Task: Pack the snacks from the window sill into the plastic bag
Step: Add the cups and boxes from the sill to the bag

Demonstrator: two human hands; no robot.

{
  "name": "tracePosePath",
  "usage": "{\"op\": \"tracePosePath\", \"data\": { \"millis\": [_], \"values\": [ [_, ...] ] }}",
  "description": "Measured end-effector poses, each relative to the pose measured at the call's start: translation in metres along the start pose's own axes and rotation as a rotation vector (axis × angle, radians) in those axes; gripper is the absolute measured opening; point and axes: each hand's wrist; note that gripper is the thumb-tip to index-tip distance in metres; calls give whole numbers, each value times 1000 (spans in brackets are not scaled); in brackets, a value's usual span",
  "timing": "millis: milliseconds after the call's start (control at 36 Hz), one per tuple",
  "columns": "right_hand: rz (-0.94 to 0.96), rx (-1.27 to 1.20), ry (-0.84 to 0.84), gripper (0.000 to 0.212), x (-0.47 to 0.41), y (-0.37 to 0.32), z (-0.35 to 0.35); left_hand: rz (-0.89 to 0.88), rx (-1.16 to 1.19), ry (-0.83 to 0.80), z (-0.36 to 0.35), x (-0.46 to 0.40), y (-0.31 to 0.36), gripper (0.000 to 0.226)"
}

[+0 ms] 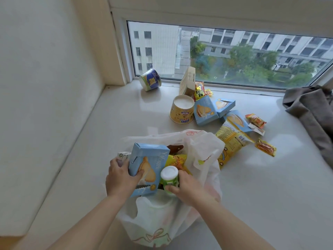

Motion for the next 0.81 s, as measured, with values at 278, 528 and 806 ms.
{"op": "tracePosePath", "data": {
  "millis": [278,528,806],
  "values": [
    [40,484,-105,69,-3,7,19,-93,86,-231,-14,2,25,56],
    [-33,661,-98,66,3,14,32,125,355,-532,-33,-5,35,48],
    [87,950,-42,25,14,37,48,30,107,-379,-41,3,44,75]
  ]
}}
Point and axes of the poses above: each hand's wrist, its own x-axis away from the middle knuckle, its own z-axis out of the back of the hand, y = z × x, and after that the axes turned 11 degrees about y, right-handed
